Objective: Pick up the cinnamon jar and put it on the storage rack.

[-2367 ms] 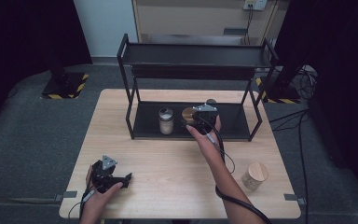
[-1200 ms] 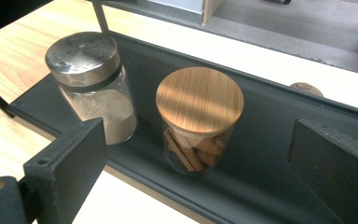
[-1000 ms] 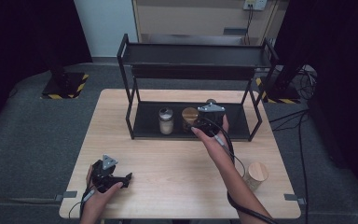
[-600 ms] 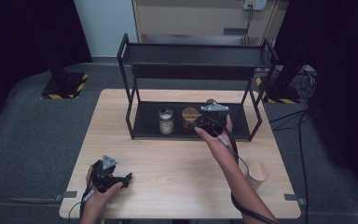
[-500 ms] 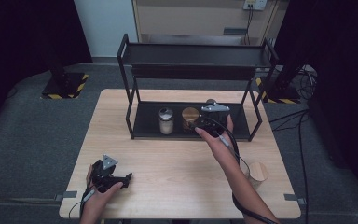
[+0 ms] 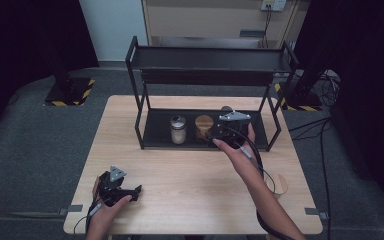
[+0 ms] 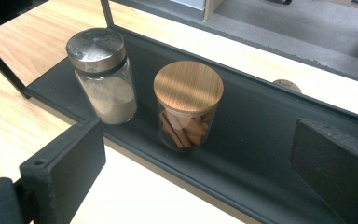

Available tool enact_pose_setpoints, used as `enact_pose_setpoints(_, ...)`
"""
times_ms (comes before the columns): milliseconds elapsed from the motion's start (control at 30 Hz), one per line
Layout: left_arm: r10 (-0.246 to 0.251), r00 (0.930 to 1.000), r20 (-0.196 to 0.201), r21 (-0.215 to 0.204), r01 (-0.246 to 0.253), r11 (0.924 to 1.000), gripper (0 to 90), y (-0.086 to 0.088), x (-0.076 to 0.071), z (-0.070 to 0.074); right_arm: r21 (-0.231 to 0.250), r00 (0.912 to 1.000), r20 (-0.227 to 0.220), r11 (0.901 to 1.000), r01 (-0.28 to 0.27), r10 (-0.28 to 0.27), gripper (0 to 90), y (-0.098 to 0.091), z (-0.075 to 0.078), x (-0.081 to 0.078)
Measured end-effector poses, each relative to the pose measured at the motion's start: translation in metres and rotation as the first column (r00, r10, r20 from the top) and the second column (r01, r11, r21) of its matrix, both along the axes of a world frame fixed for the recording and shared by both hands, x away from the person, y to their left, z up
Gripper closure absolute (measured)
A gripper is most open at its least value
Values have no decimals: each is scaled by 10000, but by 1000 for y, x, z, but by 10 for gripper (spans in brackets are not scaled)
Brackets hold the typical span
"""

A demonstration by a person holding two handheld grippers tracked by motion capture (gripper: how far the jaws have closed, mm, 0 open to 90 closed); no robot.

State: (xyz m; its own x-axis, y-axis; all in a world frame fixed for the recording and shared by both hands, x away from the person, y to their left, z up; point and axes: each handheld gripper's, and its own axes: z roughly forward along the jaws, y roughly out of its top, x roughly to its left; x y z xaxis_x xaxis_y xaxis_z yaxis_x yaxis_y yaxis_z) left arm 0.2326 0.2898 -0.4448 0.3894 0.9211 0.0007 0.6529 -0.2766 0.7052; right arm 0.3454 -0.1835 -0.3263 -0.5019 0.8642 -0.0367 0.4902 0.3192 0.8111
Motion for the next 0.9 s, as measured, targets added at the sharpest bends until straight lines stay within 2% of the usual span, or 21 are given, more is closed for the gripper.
enact_pose_setpoints(900, -2, 10000, 1, 3, 2, 10000, 0, 0, 0, 0, -86, 9996, 46, 9996, -280, 280, 38, -19, 14, -20)
